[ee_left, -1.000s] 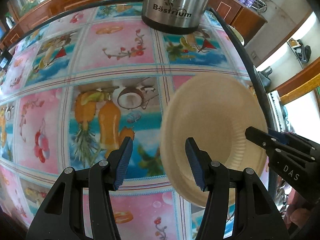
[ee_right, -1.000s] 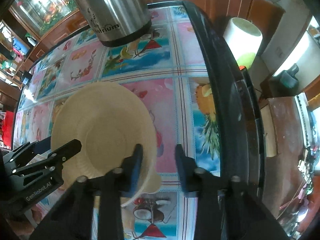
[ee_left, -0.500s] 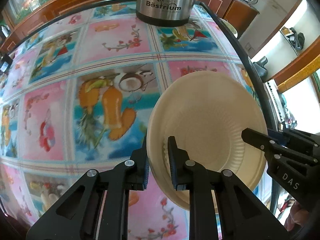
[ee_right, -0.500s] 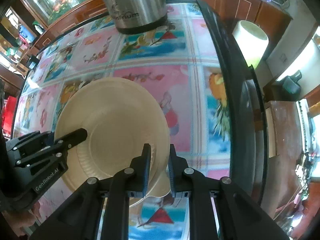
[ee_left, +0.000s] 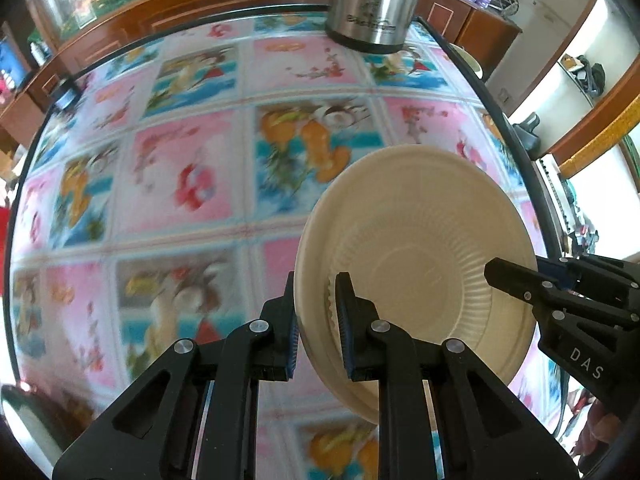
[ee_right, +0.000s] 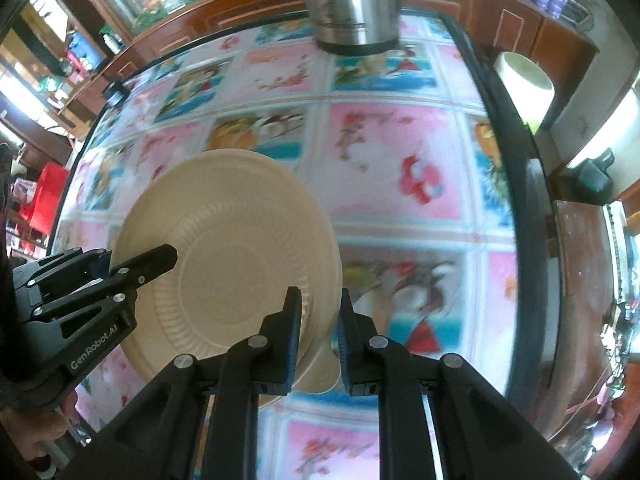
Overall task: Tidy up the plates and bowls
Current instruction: 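Carry the tan plate with both grippers over the green basin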
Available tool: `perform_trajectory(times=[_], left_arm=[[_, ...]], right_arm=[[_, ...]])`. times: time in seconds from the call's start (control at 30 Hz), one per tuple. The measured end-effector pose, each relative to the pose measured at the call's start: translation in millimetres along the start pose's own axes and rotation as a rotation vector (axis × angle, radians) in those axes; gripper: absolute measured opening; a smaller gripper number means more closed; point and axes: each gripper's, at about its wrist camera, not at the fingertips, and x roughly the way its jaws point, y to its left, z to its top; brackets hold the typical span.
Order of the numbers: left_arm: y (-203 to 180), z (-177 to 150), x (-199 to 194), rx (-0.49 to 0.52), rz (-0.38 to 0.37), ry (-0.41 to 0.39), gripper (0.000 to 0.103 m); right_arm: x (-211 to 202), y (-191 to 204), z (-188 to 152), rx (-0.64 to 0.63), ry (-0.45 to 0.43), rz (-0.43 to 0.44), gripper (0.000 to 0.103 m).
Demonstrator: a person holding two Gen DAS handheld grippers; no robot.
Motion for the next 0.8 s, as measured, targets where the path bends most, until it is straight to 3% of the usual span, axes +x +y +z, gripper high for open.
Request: perform_trajectory(times=[0.4, 0.8], left_arm=[[70, -73, -53, -0.049, 0.042, -0.006, 0.016], [141, -115, -88, -0.114, 0.088, -0.02, 0.016]], right_arm=[[-5, 89, -34, -0.104, 0.032, 0.042, 0.016], [-9, 181, -50, -0.233, 0.043, 0.054, 0.019]])
